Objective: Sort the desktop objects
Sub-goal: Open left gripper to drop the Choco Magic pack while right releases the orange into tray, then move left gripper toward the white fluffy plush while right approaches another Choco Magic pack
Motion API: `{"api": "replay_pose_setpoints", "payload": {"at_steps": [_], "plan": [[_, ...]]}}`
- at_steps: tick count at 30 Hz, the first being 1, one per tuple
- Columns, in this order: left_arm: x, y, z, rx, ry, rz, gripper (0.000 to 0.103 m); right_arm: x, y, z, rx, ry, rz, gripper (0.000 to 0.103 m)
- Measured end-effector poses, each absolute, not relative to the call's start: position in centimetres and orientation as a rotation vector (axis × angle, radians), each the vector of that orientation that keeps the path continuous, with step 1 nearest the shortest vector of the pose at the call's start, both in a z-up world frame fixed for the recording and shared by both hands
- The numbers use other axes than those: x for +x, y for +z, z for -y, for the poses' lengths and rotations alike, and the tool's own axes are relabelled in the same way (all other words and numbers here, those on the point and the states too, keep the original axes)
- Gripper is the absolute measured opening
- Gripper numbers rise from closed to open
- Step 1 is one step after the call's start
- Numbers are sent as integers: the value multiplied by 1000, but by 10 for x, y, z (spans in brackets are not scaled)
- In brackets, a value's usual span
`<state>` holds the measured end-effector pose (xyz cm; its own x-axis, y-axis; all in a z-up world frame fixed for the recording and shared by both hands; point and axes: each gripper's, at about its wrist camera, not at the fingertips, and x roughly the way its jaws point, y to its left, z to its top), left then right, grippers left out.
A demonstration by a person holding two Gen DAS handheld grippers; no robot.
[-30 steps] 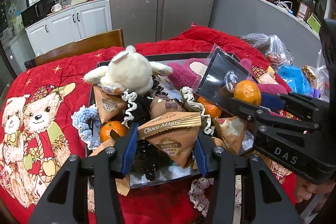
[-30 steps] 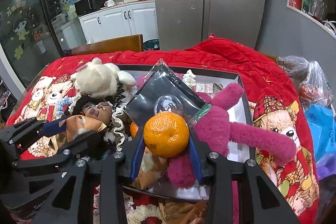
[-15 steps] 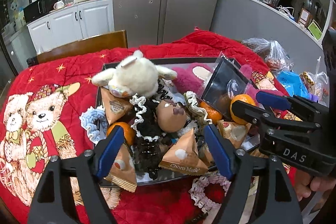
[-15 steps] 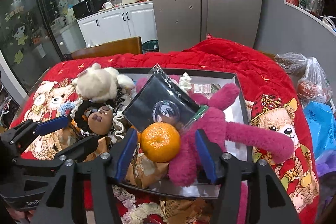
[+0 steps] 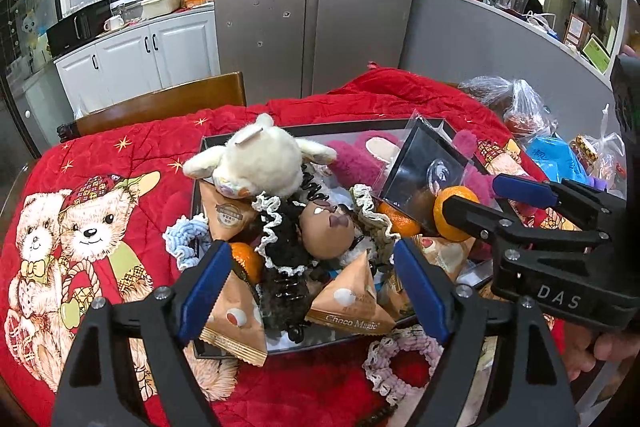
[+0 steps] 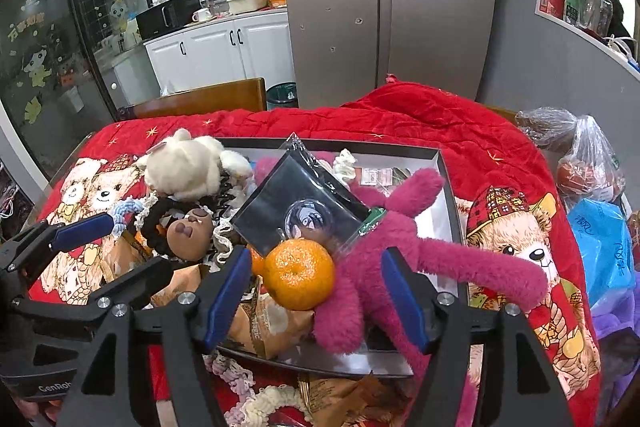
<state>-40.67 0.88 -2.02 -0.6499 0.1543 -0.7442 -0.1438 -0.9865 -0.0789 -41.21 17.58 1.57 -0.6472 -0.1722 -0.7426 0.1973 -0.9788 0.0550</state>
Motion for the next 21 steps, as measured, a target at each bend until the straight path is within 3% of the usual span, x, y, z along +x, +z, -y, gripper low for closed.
{"api": "replay_pose_setpoints", "payload": {"at_steps": [21], "plan": [[-385,-17,-20,-1224,2687,-6,84,-396,20,-185,1211,-2712,-62,69]]}}
